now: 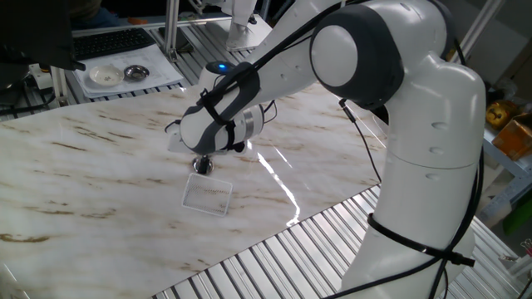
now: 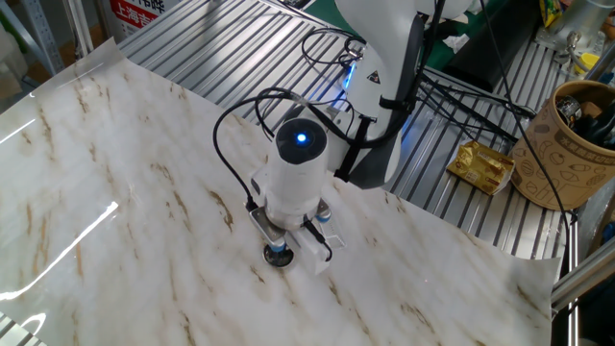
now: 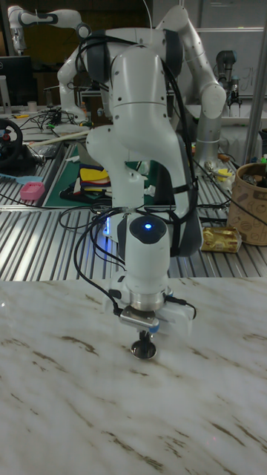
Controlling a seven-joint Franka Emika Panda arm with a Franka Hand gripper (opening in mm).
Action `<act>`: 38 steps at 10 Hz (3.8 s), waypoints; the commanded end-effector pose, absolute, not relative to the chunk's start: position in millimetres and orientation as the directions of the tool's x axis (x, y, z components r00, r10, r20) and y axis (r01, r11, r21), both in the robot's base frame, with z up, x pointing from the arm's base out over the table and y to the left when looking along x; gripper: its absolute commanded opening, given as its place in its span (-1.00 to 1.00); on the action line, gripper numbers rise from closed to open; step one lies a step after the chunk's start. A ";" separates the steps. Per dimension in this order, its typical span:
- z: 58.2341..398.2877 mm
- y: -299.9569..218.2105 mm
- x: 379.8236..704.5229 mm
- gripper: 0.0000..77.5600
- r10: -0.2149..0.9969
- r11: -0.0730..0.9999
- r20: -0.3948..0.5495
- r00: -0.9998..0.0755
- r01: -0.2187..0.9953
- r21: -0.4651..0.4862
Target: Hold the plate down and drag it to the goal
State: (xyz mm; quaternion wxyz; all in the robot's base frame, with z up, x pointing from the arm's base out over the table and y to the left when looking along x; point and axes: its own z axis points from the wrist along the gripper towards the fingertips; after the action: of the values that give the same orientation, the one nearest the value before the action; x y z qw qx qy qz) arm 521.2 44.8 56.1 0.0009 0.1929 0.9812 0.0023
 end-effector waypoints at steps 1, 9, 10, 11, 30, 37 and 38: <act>44.5 42.9 502.4 -1.00 0.385 0.923 0.033 -0.922 0.384 -0.013; 55.9 35.2 490.2 -1.00 0.379 0.926 0.073 -0.923 0.377 -0.035; 56.4 35.3 491.4 -1.00 0.380 0.925 0.073 -0.922 0.378 -0.036; 56.7 35.4 491.9 -1.00 0.380 0.925 0.072 -0.922 0.379 -0.036; 80.2 13.5 567.2 -1.00 0.353 0.936 0.060 -0.934 0.352 -0.033; 70.8 13.4 571.7 -1.00 0.354 0.935 0.040 -0.934 0.353 -0.029; 70.6 13.5 571.6 -1.00 0.353 0.935 0.040 -0.935 0.352 -0.029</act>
State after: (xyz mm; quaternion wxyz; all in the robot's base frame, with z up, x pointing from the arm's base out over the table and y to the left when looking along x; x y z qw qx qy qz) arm 570.9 13.7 69.7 -0.0245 0.1792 0.9834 -0.0107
